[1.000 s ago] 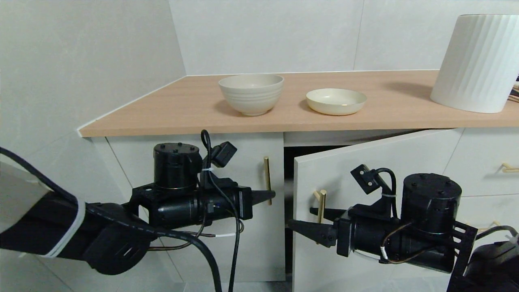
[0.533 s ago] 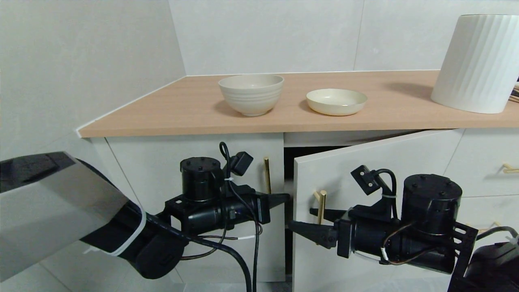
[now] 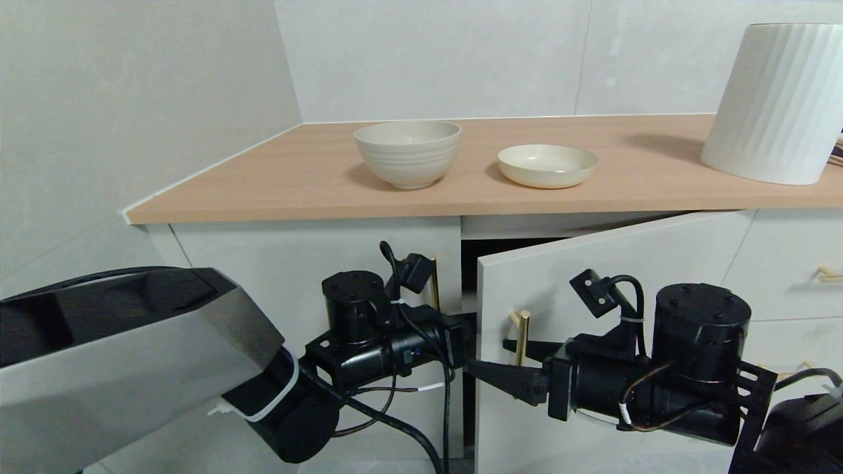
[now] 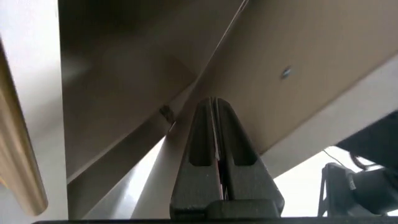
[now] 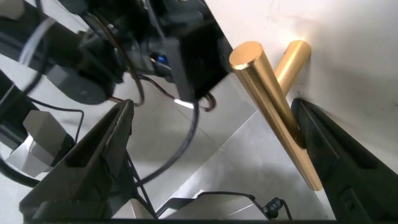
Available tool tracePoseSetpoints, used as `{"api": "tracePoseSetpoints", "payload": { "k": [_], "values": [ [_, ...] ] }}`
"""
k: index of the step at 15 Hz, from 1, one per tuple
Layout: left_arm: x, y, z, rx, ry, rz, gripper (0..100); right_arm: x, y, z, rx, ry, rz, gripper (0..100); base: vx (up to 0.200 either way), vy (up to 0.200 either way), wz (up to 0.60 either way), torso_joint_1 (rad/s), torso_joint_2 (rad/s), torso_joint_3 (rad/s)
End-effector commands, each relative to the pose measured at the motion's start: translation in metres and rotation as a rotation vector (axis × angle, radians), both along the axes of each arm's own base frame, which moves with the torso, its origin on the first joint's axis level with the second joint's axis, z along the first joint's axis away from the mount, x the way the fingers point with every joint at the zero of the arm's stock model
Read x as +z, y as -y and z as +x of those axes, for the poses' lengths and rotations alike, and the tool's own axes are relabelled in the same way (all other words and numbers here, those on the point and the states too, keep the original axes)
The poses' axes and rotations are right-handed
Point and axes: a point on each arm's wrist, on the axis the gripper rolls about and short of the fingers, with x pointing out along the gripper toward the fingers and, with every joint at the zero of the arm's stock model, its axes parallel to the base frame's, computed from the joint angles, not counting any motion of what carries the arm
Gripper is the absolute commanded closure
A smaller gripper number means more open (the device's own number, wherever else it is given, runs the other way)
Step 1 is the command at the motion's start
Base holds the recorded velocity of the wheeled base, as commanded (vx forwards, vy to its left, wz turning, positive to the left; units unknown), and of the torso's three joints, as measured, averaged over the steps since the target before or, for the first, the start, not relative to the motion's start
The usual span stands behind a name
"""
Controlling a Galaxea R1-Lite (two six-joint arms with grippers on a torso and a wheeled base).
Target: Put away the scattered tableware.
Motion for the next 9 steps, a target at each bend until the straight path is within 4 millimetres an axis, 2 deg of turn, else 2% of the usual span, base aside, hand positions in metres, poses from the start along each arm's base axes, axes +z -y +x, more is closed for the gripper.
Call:
{"api": "tracePoseSetpoints", "payload": {
  "k": [1, 9],
  "values": [
    [-0.005, 0.003, -0.001, -0.01, -0.007, 0.004, 100, 0.002, 0.002, 0.001, -0.01, 0.009, 0.005, 0, 0.0, 0.0, 0.0, 0.0, 0.0, 0.0],
    [-0.004, 0.008, -0.004, -0.026, 0.02, -0.013, 100, 0.015, 0.034, 0.011, -0.149, 0.096, -0.009, 0, 0.0, 0.0, 0.0, 0.0, 0.0, 0.0]
  ]
}}
